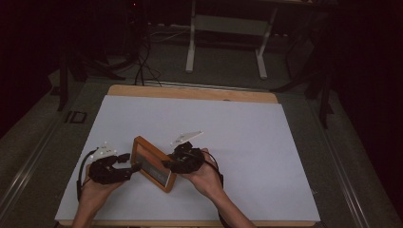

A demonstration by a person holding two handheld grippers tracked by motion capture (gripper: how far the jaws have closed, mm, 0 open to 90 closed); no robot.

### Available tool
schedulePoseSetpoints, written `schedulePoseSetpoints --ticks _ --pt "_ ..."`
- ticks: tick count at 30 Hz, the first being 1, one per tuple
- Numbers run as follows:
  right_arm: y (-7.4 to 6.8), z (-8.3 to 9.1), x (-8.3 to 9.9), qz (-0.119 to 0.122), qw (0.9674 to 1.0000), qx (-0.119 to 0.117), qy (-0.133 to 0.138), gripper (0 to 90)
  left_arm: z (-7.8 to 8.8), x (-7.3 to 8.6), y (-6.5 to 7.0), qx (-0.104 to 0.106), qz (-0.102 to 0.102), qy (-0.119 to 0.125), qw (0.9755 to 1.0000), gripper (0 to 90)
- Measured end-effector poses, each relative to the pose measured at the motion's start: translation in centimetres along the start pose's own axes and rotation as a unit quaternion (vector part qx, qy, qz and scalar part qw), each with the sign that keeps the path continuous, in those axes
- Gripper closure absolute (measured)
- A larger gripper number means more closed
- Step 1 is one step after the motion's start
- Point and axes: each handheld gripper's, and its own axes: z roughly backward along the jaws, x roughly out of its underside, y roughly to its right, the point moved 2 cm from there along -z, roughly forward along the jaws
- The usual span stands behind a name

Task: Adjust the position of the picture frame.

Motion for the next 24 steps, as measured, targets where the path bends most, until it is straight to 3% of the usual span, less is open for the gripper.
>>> schedulePoseSetpoints --ticks 3,7,10,15,18,21,24 --pt "-0.5 0.0 -0.2 0.022 0.9998 -0.001 -0.001 69.1 0.2 -0.5 -1.5 0.021 -0.005 -0.001 0.9998 24.6" --pt "-0.7 -0.1 -0.4 0.042 0.9991 -0.004 -0.007 69.1 -0.3 -1.0 -2.7 0.034 -0.012 -0.005 0.9993 20.9" --pt "-0.9 -0.1 -0.5 0.057 0.9983 -0.008 -0.010 69.2 -1.3 -1.3 -3.4 0.046 -0.035 -0.014 0.9982 20.8" --pt "-1.5 -0.1 -0.5 0.093 0.9955 -0.010 -0.014 69.3 -1.4 -1.7 -3.3 0.091 -0.063 -0.002 0.9939 17.4" --pt "-1.7 -0.1 -0.5 0.116 0.9930 -0.019 -0.012 69.4 -1.2 -1.4 -3.1 0.106 -0.085 -0.002 0.9907 17.5" --pt "-2.0 -0.1 -0.6 0.140 0.9897 -0.024 -0.018 69.4 -0.8 -1.4 -2.6 0.105 -0.106 -0.001 0.9888 17.6" --pt "-1.9 -0.1 -0.7 0.157 0.9869 -0.030 -0.023 69.4 -0.3 -1.2 -1.9 0.098 -0.127 0.002 0.9871 28.1"
